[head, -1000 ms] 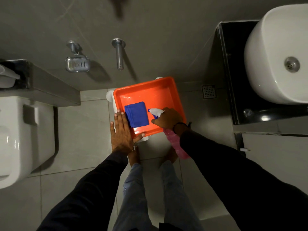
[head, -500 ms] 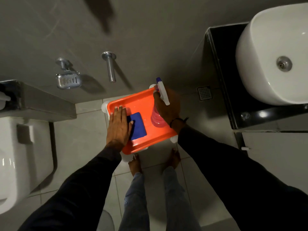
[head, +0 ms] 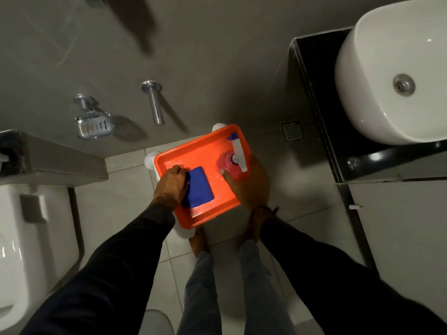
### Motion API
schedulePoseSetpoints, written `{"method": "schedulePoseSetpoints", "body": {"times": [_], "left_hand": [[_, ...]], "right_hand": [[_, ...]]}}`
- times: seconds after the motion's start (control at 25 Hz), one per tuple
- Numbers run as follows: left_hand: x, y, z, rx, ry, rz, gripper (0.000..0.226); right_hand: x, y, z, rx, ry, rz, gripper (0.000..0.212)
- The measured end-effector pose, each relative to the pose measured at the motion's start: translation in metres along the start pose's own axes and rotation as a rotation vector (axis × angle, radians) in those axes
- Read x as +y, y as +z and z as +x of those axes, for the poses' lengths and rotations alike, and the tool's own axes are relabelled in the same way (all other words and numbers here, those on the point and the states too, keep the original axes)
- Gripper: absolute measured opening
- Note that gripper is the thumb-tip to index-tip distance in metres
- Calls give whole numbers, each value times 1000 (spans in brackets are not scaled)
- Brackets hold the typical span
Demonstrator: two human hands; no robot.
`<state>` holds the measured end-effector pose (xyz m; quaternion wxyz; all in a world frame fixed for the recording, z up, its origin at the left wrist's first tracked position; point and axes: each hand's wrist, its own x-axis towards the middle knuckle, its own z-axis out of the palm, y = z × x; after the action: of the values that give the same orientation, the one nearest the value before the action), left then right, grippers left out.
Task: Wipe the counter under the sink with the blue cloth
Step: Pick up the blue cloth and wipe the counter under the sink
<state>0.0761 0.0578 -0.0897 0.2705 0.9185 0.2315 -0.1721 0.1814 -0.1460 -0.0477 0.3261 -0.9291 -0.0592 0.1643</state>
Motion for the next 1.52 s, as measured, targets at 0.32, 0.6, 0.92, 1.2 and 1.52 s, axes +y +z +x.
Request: {"method": "schedulePoseSetpoints", "body": {"times": [0.32, 0.6, 0.92, 1.2, 1.52], "left_hand": [[-15, 12, 15, -39, -39, -65, 36], [0, -2, 14, -147, 47, 156, 36], [100, -45, -61, -325, -346, -781, 24], [228, -17, -76, -364, -261, -972, 32], [365, 44, -48, -53, -305, -986, 24]], "right_hand": [[-5, 62, -43, -274, -60, -345, 44], [-17, 74, -29, -432, 180, -82, 26], [5, -56, -52, -299, 516, 586, 12], [74, -189, -21, -173, 436, 597, 25], [160, -266, 37, 83, 434, 672, 27]]}}
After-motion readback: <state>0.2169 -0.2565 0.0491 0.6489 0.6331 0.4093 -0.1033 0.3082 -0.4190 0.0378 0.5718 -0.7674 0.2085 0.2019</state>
